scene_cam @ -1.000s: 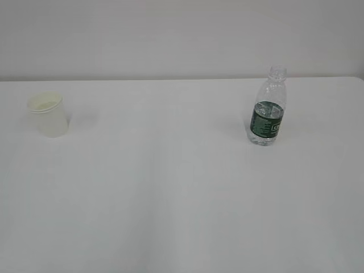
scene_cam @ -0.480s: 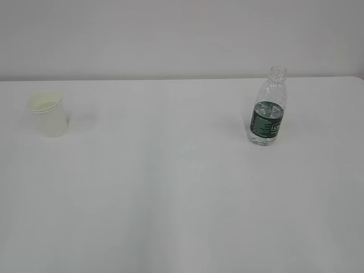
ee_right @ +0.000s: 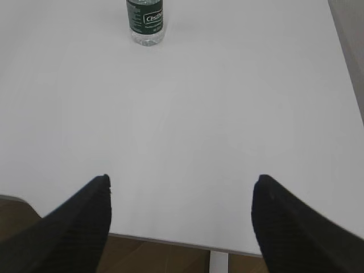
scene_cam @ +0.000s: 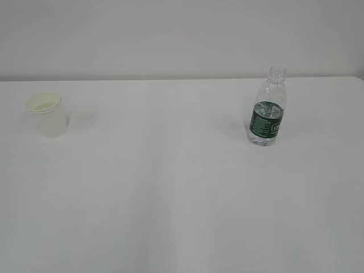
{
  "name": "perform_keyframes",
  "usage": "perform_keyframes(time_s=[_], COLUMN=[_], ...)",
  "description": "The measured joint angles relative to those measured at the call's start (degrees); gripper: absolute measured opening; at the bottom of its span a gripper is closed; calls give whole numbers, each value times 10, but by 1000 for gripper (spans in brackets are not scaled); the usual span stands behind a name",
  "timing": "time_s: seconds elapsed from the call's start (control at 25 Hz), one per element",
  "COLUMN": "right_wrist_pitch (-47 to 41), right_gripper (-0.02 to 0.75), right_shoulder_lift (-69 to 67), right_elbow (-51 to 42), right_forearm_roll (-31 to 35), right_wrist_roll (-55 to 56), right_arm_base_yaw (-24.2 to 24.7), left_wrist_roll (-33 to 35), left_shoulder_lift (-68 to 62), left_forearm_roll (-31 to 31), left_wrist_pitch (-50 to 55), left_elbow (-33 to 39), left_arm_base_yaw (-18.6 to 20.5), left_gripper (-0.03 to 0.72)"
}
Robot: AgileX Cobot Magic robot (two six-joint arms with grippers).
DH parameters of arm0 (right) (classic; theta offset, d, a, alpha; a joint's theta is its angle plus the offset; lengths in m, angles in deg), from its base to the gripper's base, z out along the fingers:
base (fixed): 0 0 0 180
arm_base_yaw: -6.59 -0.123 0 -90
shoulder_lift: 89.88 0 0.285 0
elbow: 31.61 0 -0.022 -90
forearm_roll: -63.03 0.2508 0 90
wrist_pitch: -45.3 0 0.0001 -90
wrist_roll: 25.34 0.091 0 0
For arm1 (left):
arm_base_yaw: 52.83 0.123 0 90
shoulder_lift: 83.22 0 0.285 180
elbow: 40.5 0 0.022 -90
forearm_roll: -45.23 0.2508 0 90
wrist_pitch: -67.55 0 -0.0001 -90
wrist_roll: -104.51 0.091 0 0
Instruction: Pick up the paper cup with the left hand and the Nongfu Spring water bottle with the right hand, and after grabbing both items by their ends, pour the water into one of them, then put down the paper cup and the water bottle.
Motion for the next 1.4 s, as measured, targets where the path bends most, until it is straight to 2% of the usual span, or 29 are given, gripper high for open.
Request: perform_keyframes(time_s=[0.28,0.64,1.4], right_wrist_pitch=[0,1,1], right_gripper=[574,574,574], right_shoulder_lift=[0,33,34], right_elbow=[0,0,0], right_forearm_roll=[0,-1,-5], right_wrist_roll=[0,11,19], right_arm_base_yaw=[0,0,0], left_wrist_roll=[0,0,0], left_shoulder_lift=[4,31,31], left_forearm_roll=[0,0,0], left_wrist_pitch=[-1,-3,-3], left_elbow=[0,0,0], left_arm_base_yaw=[1,44,44], left_gripper=[524,524,524])
